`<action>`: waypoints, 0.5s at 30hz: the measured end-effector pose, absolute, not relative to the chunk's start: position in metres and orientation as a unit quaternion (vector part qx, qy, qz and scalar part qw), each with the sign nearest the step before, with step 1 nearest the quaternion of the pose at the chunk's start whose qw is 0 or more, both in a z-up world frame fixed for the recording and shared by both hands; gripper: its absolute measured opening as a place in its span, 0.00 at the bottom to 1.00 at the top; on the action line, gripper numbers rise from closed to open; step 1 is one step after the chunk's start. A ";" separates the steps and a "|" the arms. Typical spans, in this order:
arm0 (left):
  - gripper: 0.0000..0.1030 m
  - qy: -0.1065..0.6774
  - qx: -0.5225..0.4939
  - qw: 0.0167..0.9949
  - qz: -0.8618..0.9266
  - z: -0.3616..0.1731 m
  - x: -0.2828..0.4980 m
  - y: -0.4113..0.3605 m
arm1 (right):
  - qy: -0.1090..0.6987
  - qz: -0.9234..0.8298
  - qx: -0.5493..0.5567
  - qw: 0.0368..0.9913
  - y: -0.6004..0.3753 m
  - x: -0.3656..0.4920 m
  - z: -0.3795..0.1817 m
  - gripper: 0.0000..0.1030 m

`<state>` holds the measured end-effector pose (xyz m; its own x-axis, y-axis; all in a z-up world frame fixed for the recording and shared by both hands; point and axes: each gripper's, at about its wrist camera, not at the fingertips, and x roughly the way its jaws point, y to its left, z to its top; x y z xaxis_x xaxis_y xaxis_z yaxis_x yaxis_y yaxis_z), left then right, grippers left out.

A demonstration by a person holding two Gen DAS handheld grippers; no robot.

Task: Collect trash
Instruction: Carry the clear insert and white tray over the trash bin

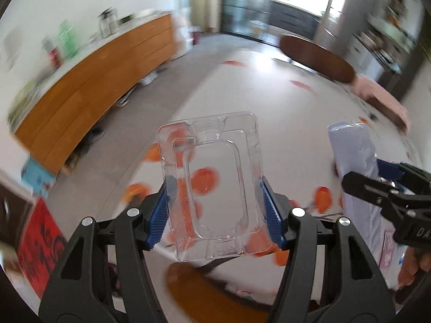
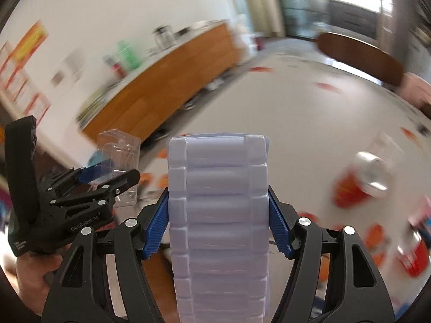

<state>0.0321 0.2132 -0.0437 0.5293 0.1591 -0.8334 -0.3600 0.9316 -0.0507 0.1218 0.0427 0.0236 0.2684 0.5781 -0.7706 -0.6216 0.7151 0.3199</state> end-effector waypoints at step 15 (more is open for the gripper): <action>0.57 0.448 -0.277 0.755 0.391 -0.108 -0.186 0.425 | 0.490 0.586 -0.170 0.622 0.360 -0.022 -0.016 0.65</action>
